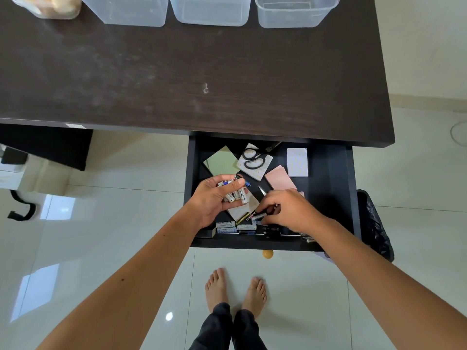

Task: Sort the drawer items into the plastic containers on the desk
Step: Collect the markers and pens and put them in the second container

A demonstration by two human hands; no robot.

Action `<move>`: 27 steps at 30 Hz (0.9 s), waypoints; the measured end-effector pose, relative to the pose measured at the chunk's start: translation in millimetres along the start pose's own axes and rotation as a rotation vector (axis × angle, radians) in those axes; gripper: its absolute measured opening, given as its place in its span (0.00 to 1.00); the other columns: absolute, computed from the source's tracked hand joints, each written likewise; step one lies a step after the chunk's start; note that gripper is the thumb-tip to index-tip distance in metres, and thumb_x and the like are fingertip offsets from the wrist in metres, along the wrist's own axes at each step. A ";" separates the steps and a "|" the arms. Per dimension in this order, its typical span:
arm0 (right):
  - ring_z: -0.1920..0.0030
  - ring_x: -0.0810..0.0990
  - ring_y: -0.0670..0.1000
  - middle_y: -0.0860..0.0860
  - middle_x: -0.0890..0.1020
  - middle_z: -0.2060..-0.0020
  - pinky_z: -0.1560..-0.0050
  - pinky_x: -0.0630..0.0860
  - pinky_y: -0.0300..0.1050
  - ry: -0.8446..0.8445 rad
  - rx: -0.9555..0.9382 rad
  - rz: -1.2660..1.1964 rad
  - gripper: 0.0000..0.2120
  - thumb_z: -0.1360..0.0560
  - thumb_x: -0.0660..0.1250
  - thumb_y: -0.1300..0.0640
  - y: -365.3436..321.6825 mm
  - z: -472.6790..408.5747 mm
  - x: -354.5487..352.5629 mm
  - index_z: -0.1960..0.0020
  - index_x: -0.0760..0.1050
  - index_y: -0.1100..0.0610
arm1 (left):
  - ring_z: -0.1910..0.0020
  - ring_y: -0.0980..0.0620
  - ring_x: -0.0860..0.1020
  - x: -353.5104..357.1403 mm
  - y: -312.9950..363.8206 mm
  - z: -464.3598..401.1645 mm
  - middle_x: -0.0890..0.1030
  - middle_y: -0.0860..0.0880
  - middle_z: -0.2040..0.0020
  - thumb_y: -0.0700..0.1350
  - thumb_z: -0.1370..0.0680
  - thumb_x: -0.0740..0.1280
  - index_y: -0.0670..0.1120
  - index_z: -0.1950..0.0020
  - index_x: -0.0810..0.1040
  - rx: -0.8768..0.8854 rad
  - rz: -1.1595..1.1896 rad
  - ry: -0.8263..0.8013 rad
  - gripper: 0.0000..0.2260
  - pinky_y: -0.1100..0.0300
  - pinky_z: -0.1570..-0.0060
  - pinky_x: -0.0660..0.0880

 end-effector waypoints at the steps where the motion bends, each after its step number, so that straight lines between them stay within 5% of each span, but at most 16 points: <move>1: 0.53 0.81 0.46 0.44 0.84 0.51 0.51 0.82 0.48 -0.012 -0.032 0.055 0.16 0.30 0.83 0.55 -4.2 -2.3 1.9 0.43 0.88 0.49 | 0.49 0.46 0.88 -0.3 0.1 0.1 0.87 0.40 0.49 0.38 0.24 0.76 0.41 0.45 0.83 0.002 0.004 0.006 0.09 0.51 0.54 0.86; 5: 0.46 0.78 0.47 0.45 0.81 0.47 0.46 0.78 0.46 -0.042 -0.099 0.237 0.20 0.28 0.82 0.50 -13.1 -8.2 6.6 0.38 0.85 0.48 | 0.50 0.47 0.88 -0.7 -0.2 0.3 0.87 0.41 0.51 0.38 0.24 0.76 0.41 0.46 0.83 0.008 -0.005 0.006 0.08 0.52 0.54 0.86; 8: 0.44 0.78 0.48 0.45 0.81 0.47 0.46 0.77 0.47 -0.048 -0.136 0.321 0.14 0.28 0.80 0.48 -17.8 -7.5 6.2 0.43 0.87 0.49 | 0.49 0.46 0.87 -1.5 -1.5 0.0 0.87 0.40 0.48 0.38 0.25 0.77 0.41 0.46 0.83 0.001 -0.004 0.009 0.09 0.51 0.54 0.85; 15: 0.45 0.80 0.49 0.46 0.85 0.49 0.49 0.77 0.45 -0.059 -0.129 0.374 0.14 0.25 0.78 0.47 -20.5 -7.3 3.8 0.41 0.87 0.50 | 0.47 0.45 0.87 -3.2 -4.6 -1.4 0.87 0.39 0.46 0.39 0.26 0.78 0.36 0.35 0.80 -0.028 0.003 0.023 0.21 0.51 0.53 0.85; 23: 0.48 0.78 0.50 0.46 0.78 0.49 0.51 0.77 0.46 -0.106 -0.112 0.401 0.10 0.23 0.75 0.49 -19.0 -6.5 9.2 0.44 0.86 0.51 | 0.46 0.45 0.87 -3.0 -4.3 -2.0 0.86 0.36 0.42 0.38 0.25 0.77 0.36 0.36 0.81 -0.029 -0.004 0.019 0.19 0.50 0.52 0.86; 27: 0.48 0.80 0.51 0.48 0.83 0.50 0.50 0.79 0.48 -0.094 -0.135 0.430 0.07 0.23 0.74 0.52 -20.5 -5.4 9.1 0.46 0.85 0.52 | 0.46 0.45 0.87 -3.0 -5.7 -2.3 0.86 0.36 0.42 0.38 0.26 0.77 0.36 0.36 0.81 -0.033 -0.021 0.022 0.19 0.50 0.52 0.85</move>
Point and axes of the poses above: each hand's wrist, its own z-axis away from the middle knuckle, its own x-axis out of the palm, y = z × x, the point moved 7 cm from there along -z, towards the middle knuckle
